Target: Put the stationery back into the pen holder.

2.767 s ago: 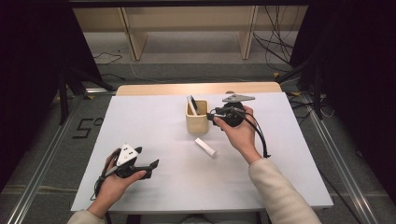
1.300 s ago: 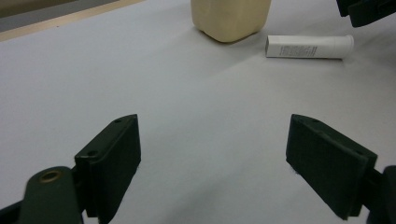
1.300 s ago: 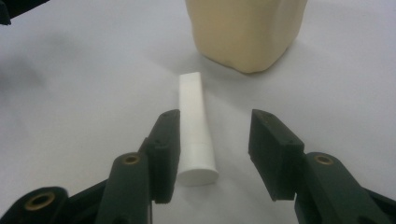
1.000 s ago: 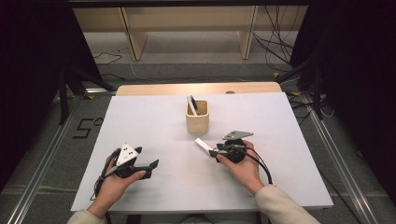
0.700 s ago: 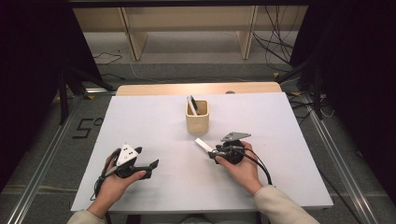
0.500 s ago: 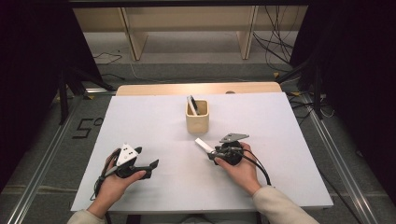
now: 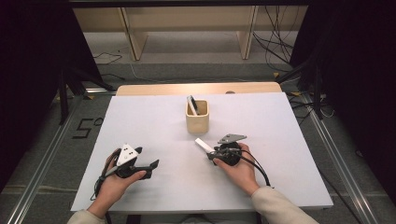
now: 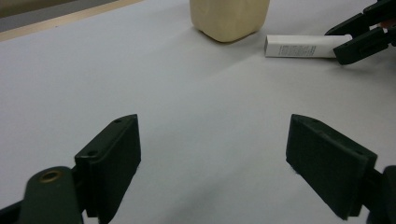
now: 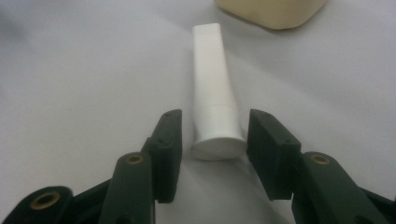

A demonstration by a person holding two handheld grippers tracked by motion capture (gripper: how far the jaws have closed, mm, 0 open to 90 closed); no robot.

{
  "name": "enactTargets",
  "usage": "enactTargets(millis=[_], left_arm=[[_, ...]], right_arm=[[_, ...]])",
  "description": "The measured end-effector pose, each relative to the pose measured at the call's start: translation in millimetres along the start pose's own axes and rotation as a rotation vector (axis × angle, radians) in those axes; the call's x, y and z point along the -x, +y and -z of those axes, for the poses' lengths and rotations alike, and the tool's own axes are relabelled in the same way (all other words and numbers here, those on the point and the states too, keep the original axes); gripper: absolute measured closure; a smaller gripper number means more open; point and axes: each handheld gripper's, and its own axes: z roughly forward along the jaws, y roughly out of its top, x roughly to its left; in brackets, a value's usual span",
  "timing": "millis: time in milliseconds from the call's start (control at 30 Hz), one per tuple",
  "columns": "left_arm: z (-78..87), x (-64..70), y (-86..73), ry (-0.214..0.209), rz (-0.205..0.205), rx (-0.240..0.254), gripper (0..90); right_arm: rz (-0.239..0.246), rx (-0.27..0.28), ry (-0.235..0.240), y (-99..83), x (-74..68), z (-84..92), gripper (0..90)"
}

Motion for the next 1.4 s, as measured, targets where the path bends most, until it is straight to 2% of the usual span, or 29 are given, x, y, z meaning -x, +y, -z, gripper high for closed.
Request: enactTargets(millis=[200,367,633,933,1400], left_arm=[[0.0,0.1,0.0,-0.001,0.0,0.001,17.6],[0.0,0.2,0.0,0.0,0.0,0.0,17.6],[-0.3,0.6,0.1,-0.001,0.0,0.0,17.7],[-0.6,0.6,0.2,-0.002,-0.001,0.0,17.7],[-0.6,0.7,0.3,-0.002,-0.002,-0.001,17.7]], right_arm=[[0.012,0.008,-0.022,-0.5,-2.5,-1.3,57.7],[0.045,0.007,-0.057,-0.9,-7.8,-2.6,58.3],[0.053,0.007,-0.076,-0.9,-9.2,-3.2,60.6],[0.066,0.004,-0.08,-0.3,-10.0,-3.9,61.9],[0.06,0.007,-0.084,-0.1,-9.7,-4.1,64.5]])
